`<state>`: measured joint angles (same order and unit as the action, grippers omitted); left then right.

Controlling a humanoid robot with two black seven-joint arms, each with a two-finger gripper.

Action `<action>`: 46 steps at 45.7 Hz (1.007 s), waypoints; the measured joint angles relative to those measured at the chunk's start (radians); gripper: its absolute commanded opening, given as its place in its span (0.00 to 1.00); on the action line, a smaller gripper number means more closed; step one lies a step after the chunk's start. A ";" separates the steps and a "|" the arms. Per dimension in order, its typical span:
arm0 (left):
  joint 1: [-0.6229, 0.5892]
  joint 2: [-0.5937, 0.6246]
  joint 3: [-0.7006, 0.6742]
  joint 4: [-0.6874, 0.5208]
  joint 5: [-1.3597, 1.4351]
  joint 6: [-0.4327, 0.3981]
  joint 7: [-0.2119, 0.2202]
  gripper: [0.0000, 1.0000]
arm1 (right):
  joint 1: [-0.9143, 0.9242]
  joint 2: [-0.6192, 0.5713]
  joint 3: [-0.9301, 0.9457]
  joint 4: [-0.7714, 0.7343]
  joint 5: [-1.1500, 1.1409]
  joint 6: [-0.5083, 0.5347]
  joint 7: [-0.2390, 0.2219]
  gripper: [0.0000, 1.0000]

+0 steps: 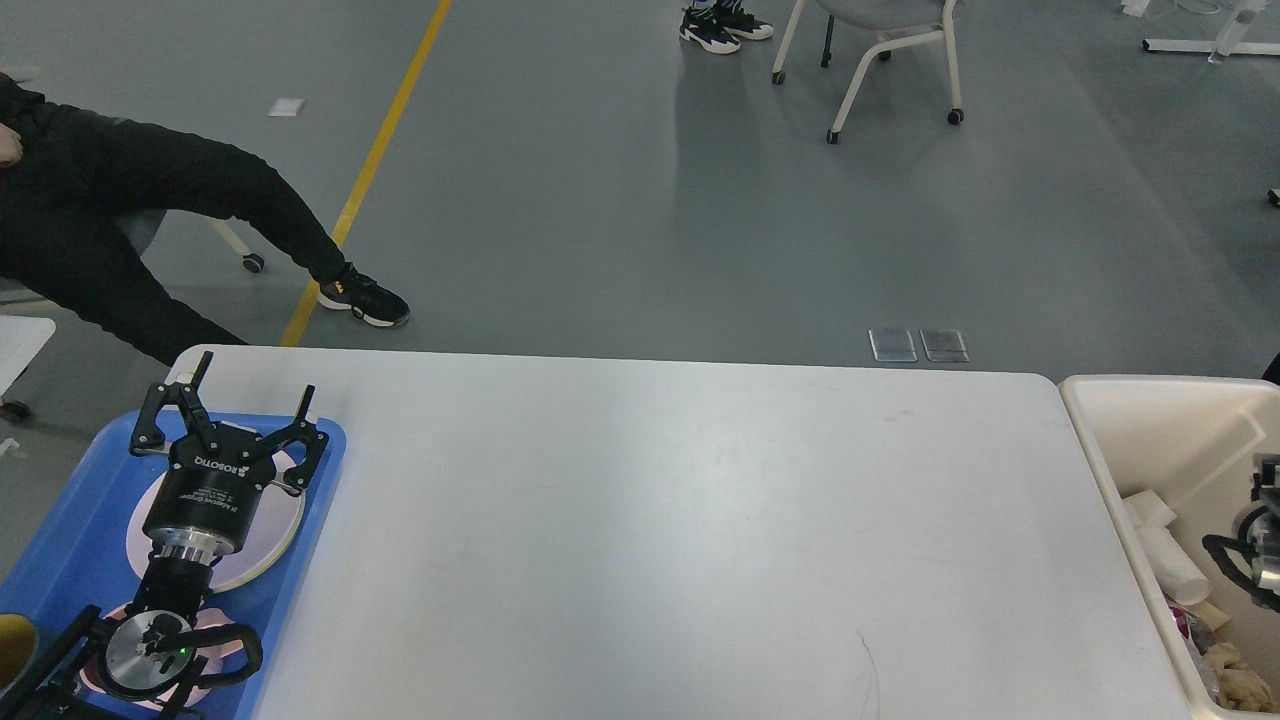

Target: Tidy desktop

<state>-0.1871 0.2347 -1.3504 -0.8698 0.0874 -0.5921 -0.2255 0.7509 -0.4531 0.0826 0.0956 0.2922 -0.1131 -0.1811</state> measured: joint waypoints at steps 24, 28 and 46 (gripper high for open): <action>0.000 0.000 0.000 0.000 0.000 0.000 0.000 0.96 | 0.084 -0.101 0.414 0.602 -0.011 0.033 0.235 1.00; 0.000 0.000 0.000 0.000 0.000 0.000 0.000 0.96 | 0.016 -0.039 0.431 0.607 -0.012 0.037 0.439 1.00; 0.001 0.000 -0.001 0.000 0.000 0.000 0.000 0.96 | -0.164 0.125 0.509 0.559 -0.012 0.130 0.728 1.00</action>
<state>-0.1865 0.2347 -1.3514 -0.8698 0.0874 -0.5921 -0.2256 0.5866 -0.3280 0.5914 0.6544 0.2797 0.0167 0.5472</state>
